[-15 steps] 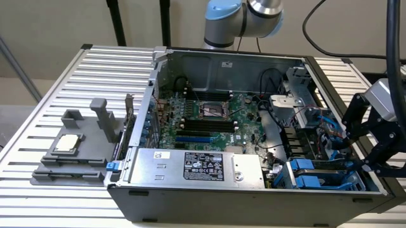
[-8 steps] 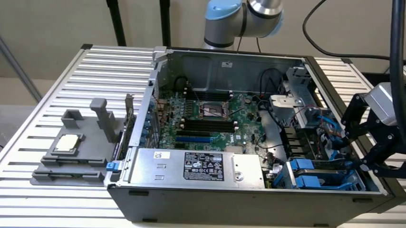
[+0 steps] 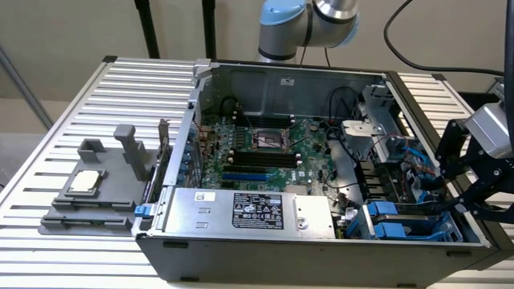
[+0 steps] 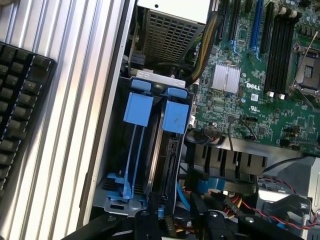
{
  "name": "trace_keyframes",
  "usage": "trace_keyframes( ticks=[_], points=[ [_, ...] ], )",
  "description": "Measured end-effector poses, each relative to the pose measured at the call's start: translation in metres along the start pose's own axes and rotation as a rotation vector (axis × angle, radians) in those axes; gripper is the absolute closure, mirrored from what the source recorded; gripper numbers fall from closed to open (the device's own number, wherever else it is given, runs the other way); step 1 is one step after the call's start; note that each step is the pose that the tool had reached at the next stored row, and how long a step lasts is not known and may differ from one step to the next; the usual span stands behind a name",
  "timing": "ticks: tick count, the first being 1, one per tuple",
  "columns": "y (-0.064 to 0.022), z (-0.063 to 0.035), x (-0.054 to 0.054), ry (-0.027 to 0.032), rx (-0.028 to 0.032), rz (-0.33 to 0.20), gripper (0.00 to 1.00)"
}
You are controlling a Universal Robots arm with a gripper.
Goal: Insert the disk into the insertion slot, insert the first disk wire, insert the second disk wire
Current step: 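Insert the first disk wire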
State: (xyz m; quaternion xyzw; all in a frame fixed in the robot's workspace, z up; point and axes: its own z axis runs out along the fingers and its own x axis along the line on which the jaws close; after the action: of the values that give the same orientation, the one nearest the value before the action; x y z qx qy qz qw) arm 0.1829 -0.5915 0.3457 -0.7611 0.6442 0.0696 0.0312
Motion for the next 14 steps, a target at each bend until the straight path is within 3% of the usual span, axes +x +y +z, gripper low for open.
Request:
trace_keyframes(
  ticks=[5,10,11,14],
  points=[
    [-0.0018,-0.0006,0.0002,-0.0002,-0.0048,-0.004,0.62],
    [-0.0026,-0.0005,0.0003,-0.0016,-0.0159,-0.014,0.64],
    [-0.0027,-0.0005,0.0003,-0.0017,-0.0184,-0.016,0.71],
    [-0.003,-0.0004,0.0004,-0.0025,-0.0254,-0.023,0.71]
  ],
)
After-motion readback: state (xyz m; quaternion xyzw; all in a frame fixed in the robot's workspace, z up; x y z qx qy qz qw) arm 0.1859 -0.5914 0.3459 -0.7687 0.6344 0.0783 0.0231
